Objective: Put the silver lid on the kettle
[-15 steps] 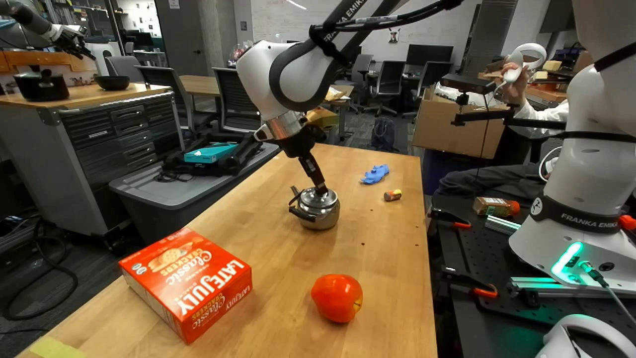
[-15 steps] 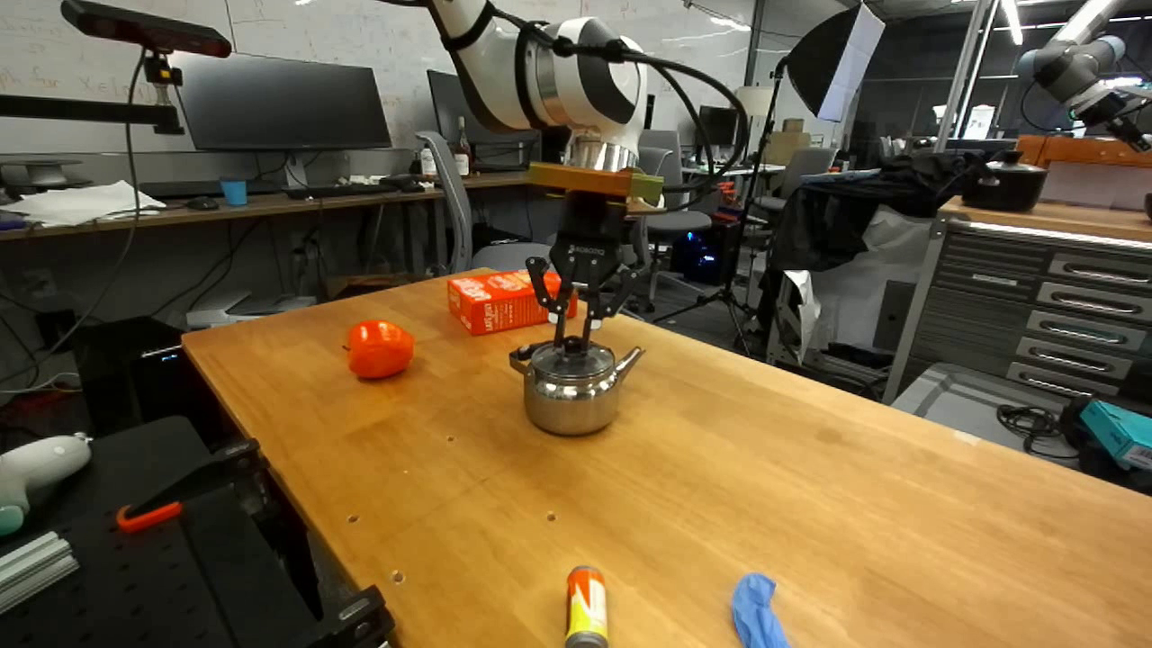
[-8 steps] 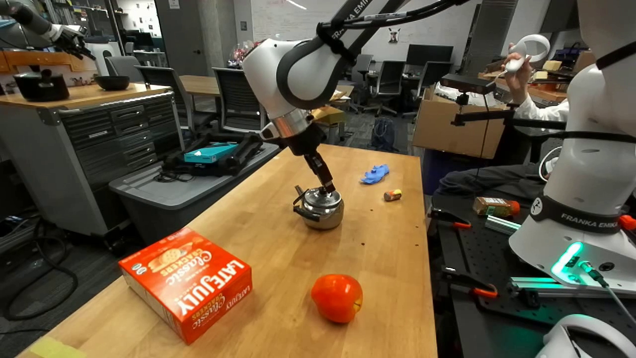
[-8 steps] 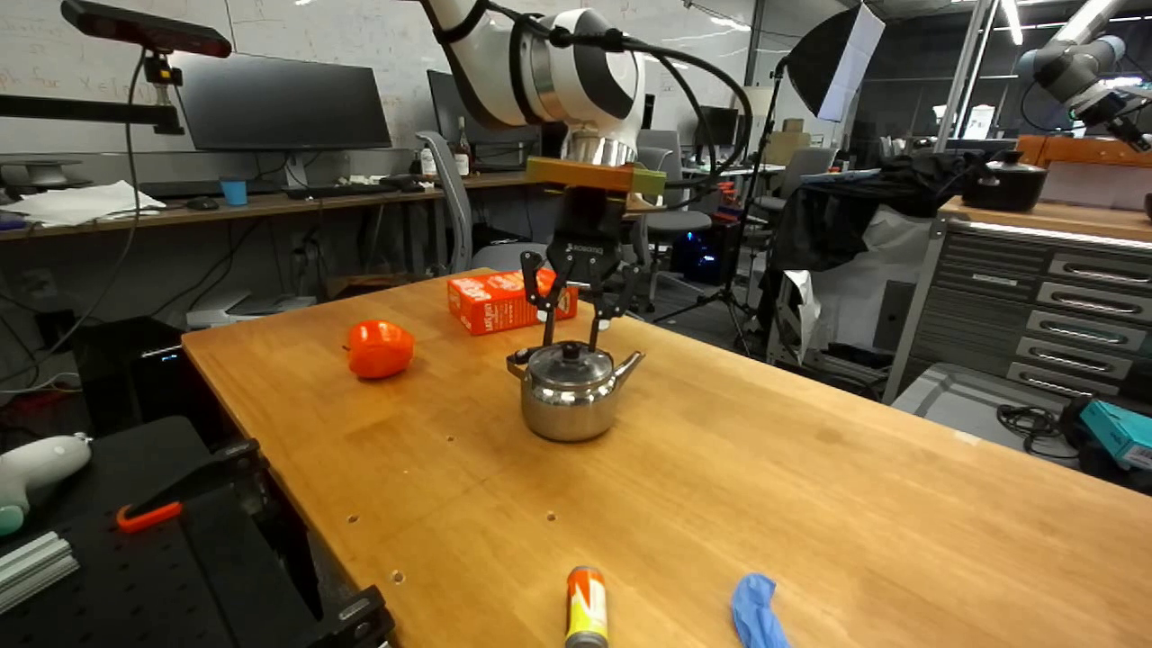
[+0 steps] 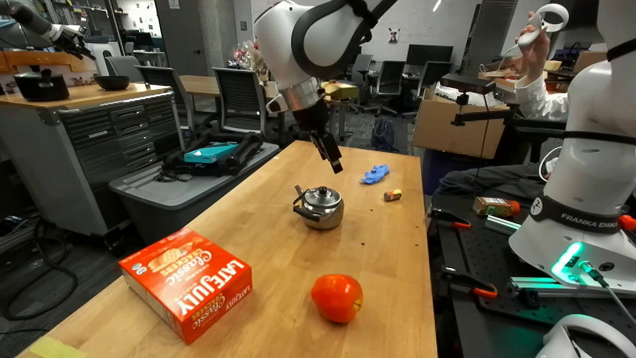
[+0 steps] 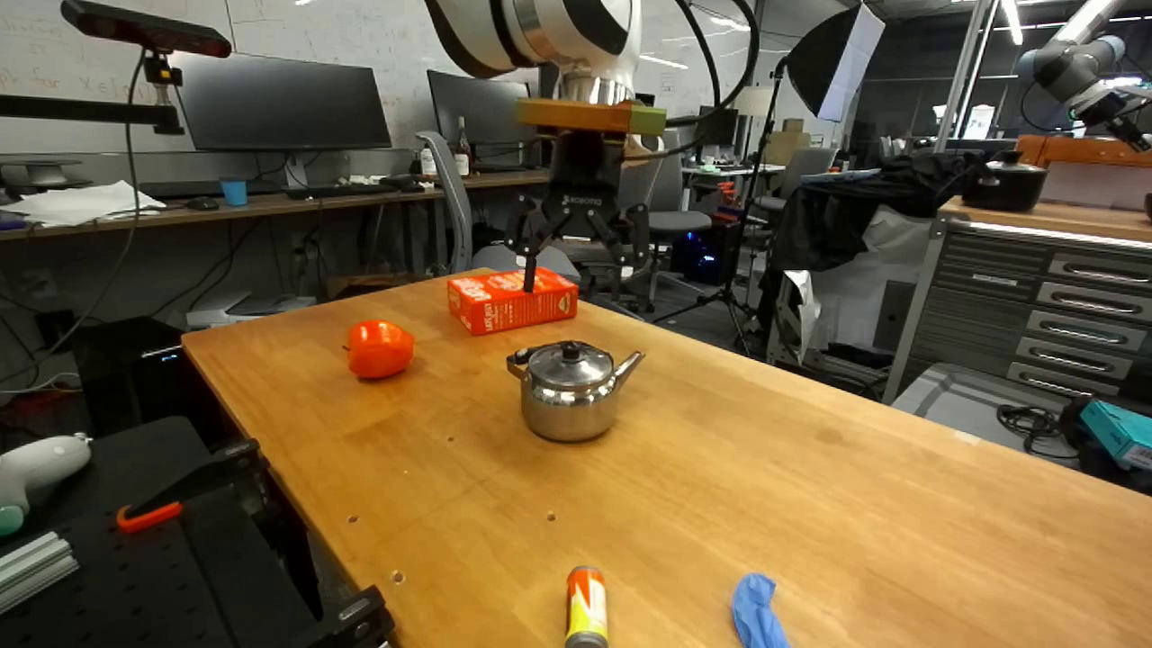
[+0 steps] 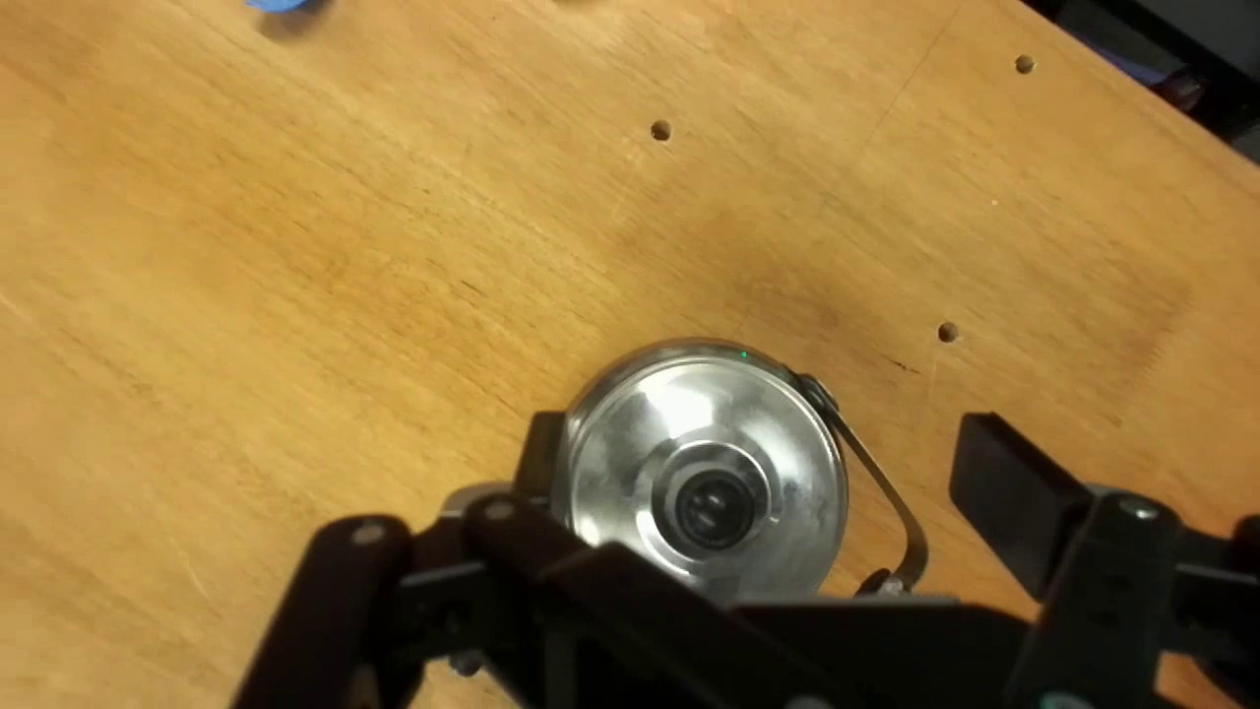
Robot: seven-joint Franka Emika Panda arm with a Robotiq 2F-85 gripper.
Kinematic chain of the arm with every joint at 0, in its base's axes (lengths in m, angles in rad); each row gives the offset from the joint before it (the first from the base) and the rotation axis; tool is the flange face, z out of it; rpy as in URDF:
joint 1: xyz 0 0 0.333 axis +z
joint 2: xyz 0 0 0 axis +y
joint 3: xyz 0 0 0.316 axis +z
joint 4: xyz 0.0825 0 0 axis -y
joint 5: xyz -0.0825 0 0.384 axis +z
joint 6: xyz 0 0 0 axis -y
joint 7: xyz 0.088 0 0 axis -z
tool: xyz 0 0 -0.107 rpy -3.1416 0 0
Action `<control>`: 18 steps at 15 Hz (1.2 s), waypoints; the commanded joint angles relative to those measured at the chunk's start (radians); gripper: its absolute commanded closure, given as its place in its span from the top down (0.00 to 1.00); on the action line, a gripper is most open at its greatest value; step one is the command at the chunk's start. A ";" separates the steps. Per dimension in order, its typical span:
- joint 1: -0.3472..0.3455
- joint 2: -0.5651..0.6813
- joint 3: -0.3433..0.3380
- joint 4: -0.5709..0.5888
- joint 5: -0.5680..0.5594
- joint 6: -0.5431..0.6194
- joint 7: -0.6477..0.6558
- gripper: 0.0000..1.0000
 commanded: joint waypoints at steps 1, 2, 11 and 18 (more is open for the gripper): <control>-0.014 -0.157 -0.006 -0.107 0.053 0.009 0.030 1.00; -0.020 -0.196 -0.011 -0.131 0.084 0.017 0.037 1.00; -0.075 -0.551 -0.132 -0.337 0.277 -0.001 0.178 1.00; -0.115 -0.618 -0.186 -0.341 0.246 -0.009 0.302 1.00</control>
